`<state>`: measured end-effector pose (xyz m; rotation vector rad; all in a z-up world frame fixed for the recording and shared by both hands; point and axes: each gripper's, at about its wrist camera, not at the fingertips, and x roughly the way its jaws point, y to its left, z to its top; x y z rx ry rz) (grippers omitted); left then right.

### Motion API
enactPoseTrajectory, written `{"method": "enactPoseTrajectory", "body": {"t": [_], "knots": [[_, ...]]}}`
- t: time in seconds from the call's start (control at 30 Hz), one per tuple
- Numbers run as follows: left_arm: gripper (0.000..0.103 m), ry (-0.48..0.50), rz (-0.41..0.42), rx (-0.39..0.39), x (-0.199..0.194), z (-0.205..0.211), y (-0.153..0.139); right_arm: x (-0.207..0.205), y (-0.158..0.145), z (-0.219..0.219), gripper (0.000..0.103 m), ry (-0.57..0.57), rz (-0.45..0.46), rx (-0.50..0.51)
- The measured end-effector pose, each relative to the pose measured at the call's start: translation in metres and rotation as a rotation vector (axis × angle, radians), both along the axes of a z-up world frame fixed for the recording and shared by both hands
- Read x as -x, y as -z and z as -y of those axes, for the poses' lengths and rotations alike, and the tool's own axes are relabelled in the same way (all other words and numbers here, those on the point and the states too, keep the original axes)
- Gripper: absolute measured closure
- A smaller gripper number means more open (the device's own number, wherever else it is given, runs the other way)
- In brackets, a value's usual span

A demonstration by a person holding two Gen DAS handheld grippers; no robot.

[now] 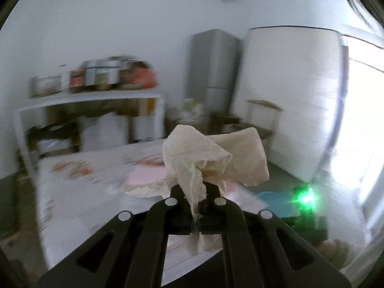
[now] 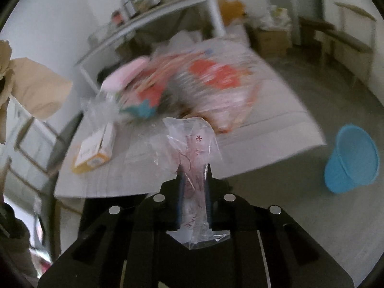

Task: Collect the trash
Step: 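Carry the paper and bag to the blue wastebasket and open both grippers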

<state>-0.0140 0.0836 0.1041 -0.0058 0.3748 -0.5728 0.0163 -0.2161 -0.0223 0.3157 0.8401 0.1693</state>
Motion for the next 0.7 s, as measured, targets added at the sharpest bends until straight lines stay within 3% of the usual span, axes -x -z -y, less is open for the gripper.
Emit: {"method": "enactPoseTrajectory", "body": {"t": [0.2, 0.33, 0.4, 0.47, 0.53, 0.7], "knots": [[0.101, 0.304, -0.034, -0.01, -0.033, 0.127, -0.019, 0.039, -0.005, 0.11, 0.089, 0.292, 0.033, -0.085], [0.101, 0.515, -0.227, -0.011, -0.08, 0.241, -0.015, 0.062, 0.013, 0.194, 0.089, 0.508, -0.005, -0.173], [0.101, 0.566, -0.321, -0.035, -0.104, 0.294, -0.006, 0.068, 0.027, 0.232, 0.089, 0.607, -0.037, -0.212], [0.101, 0.62, -0.506, -0.055, -0.141, 0.363, 0.018, 0.067, 0.046, 0.267, 0.089, 0.69, -0.065, -0.256], [0.101, 0.639, -0.629, -0.064, -0.166, 0.413, 0.043, 0.064, 0.062, 0.296, 0.089, 0.751, -0.083, -0.293], [0.101, 0.591, -0.829, -0.186, -0.216, 0.526, 0.129, 0.045, 0.109, 0.36, 0.089, 0.872, -0.129, -0.425]]}}
